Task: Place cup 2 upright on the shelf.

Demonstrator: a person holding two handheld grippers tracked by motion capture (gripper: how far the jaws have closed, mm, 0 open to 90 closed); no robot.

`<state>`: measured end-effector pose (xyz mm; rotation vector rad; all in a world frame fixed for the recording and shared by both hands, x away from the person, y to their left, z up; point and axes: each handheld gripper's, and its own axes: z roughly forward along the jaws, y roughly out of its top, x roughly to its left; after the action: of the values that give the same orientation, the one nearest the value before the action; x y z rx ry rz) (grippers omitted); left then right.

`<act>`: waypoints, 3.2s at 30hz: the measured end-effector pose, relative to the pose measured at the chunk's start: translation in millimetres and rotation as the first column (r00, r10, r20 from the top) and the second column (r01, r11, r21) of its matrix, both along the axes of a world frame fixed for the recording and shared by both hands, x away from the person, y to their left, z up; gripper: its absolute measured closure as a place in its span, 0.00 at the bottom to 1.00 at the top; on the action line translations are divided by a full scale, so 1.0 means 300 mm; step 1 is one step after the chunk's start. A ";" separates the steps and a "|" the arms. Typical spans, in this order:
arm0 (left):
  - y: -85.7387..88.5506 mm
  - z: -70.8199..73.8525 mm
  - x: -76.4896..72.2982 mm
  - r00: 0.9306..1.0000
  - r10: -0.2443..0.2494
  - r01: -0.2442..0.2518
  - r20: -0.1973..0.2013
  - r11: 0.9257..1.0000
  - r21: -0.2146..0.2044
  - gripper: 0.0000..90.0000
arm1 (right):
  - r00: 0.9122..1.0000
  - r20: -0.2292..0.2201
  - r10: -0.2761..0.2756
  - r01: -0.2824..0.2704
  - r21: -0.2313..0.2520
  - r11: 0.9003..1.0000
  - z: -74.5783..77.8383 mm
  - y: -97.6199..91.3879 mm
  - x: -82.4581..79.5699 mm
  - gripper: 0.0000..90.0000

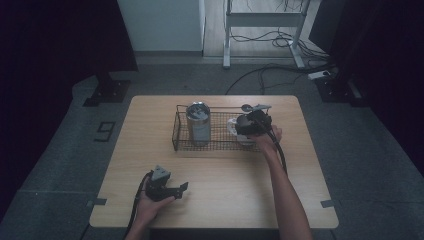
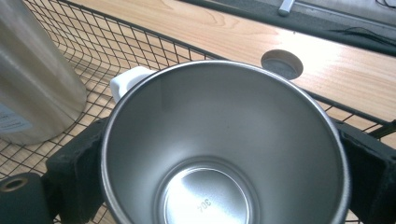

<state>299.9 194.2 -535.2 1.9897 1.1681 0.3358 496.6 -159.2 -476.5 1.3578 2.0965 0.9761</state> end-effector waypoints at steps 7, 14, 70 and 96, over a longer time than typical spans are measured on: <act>0.001 0.000 0.000 1.000 0.000 0.000 0.001 1.000 0.000 0.16 | 1.000 -0.011 -0.007 0.007 -0.008 1.000 -0.011 0.001 0.003 0.07; 0.000 0.000 0.000 1.000 0.000 0.000 0.001 1.000 -0.001 0.16 | 1.000 -0.017 -0.007 0.007 -0.004 1.000 -0.012 -0.002 0.002 0.06; -0.011 0.000 -0.006 1.000 -0.004 0.004 0.005 1.000 -0.013 0.16 | 0.992 0.125 -0.010 0.005 0.037 0.999 0.082 -0.041 -0.142 0.00; -0.003 0.004 -0.005 1.000 0.008 -0.008 0.011 1.000 -0.010 0.16 | 0.983 0.182 0.004 -0.030 0.141 0.990 0.087 -0.157 -0.341 0.10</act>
<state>298.4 193.2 -534.0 1.9728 1.1686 0.3442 394.4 -206.2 -450.4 1.2669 1.9370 1.2297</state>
